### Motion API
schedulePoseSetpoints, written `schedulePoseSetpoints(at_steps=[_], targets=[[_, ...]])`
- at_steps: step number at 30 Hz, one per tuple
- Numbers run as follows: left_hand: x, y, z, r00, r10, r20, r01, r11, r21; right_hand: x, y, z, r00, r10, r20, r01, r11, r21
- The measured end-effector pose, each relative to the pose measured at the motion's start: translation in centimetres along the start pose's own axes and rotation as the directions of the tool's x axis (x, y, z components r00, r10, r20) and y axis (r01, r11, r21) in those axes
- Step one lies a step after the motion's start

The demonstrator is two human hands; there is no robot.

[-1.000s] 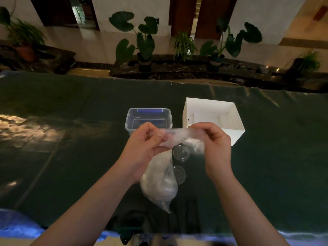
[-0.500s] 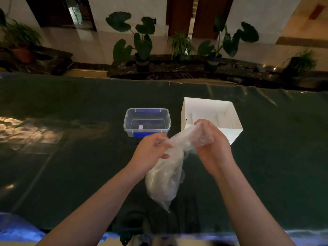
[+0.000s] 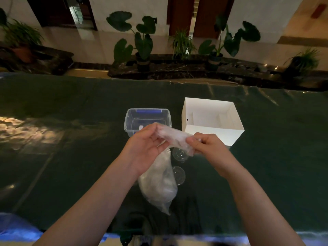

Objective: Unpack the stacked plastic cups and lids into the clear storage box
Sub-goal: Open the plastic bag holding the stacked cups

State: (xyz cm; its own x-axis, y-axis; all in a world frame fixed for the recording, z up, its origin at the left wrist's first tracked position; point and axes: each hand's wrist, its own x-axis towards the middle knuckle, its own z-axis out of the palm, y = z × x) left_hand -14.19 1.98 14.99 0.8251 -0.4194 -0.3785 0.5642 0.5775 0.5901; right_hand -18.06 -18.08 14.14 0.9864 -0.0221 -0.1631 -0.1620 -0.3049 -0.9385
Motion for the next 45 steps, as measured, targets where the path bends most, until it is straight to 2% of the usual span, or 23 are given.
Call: schedulePoseSetpoints(at_steps=[3,5,8,10,12,13,14,16,18,21,23,24,27,30,34,37,38,39,40,41,42,43,45], targets=[[0.4,-0.3,0.2,0.999,-0.051,0.019,0.052,0.996,-0.076,0.2,0.5,-0.2,0.999,0.046,0.023,-0.047,0.998,0.044],[0.5,-0.7,0.2,0.998,-0.062,0.012,0.063,0.996,-0.065,0.4,0.7,-0.1,0.996,0.089,0.004,-0.089,0.984,0.151],[0.6,-1.5,0.2,0.999,0.031,-0.012,-0.026,0.95,0.31,0.7,0.3,0.1,0.984,0.171,0.048,-0.17,0.831,0.53],[0.4,-2.0,0.3,0.992,0.115,-0.044,-0.067,0.805,0.589,0.9,-0.1,0.1,0.973,0.214,0.084,-0.206,0.653,0.728],[0.7,-2.5,0.1,0.976,0.192,-0.107,-0.042,0.642,0.765,1.2,-0.2,0.4,0.957,0.274,0.097,-0.235,0.531,0.814],[0.9,-2.7,-0.1,0.968,0.218,-0.124,-0.028,0.586,0.81,1.3,-0.2,0.8,0.95,0.298,0.092,-0.244,0.526,0.815],[1.0,-2.9,-0.3,0.963,0.237,-0.129,-0.027,0.561,0.827,1.4,-0.2,1.1,0.947,0.314,0.063,-0.243,0.577,0.78],[1.1,-3.1,-0.8,0.959,0.24,-0.152,-0.026,0.608,0.793,1.7,-0.1,1.6,0.954,0.293,-0.062,-0.2,0.778,0.596],[1.1,-3.2,-1.2,0.969,0.187,-0.164,-0.007,0.68,0.733,1.9,-0.1,1.6,0.958,0.249,-0.14,-0.147,0.85,0.506],[0.9,-2.8,-1.8,0.99,0.046,-0.131,0.044,0.794,0.607,1.9,-0.3,1.2,0.962,0.272,-0.029,-0.169,0.675,0.718],[0.8,-2.4,-2.2,0.992,-0.058,-0.11,0.097,0.913,0.396,1.8,-0.2,1.2,0.965,0.253,0.067,-0.205,0.571,0.795],[0.8,-2.2,-2.3,0.99,-0.11,-0.093,0.132,0.954,0.269,1.7,-0.1,1.2,0.969,0.229,0.094,-0.212,0.568,0.795],[0.9,-1.8,-2.2,0.98,-0.199,-0.009,0.199,0.98,0.022,1.5,0.3,1.4,0.983,0.158,0.093,-0.18,0.747,0.639],[1.2,-1.5,-1.7,0.984,-0.175,0.038,0.177,0.983,-0.046,1.1,0.5,1.7,0.988,0.154,0.003,-0.15,0.953,0.262],[1.8,-1.8,-1.0,0.979,-0.146,-0.141,0.118,0.974,-0.193,0.9,1.0,1.5,0.977,0.141,-0.158,-0.133,0.989,0.059],[1.7,-2.5,-0.7,0.995,-0.049,-0.082,0.045,0.998,-0.052,1.0,1.6,1.7,0.962,0.068,-0.263,-0.11,0.983,-0.148],[1.4,-2.6,-0.5,0.999,-0.013,-0.035,0.015,0.998,0.053,1.2,1.8,1.6,0.954,0.088,-0.288,-0.123,0.987,-0.105],[1.1,-2.7,-0.3,1.0,0.015,-0.001,-0.015,0.987,0.16,1.3,1.8,1.4,0.947,0.16,-0.277,-0.145,0.987,0.073],[0.9,-2.8,-0.1,0.999,0.037,0.009,-0.038,0.965,0.261,1.3,1.7,1.1,0.947,0.253,-0.199,-0.175,0.924,0.341],[0.7,-2.9,0.0,0.998,0.059,-0.004,-0.054,0.936,0.348,1.2,1.3,0.9,0.947,0.314,-0.066,-0.213,0.77,0.601],[0.6,-2.9,0.2,0.996,0.079,-0.029,-0.06,0.909,0.413,1.2,1.0,0.7,0.944,0.325,0.05,-0.246,0.597,0.764],[0.5,-3.0,0.3,0.994,0.094,-0.058,-0.058,0.891,0.45,1.3,0.9,0.5,0.941,0.316,0.12,-0.268,0.483,0.834],[0.4,-3.0,0.4,0.989,0.113,-0.096,-0.056,0.883,0.466,1.3,0.6,0.4,0.943,0.299,0.146,-0.275,0.456,0.847]])
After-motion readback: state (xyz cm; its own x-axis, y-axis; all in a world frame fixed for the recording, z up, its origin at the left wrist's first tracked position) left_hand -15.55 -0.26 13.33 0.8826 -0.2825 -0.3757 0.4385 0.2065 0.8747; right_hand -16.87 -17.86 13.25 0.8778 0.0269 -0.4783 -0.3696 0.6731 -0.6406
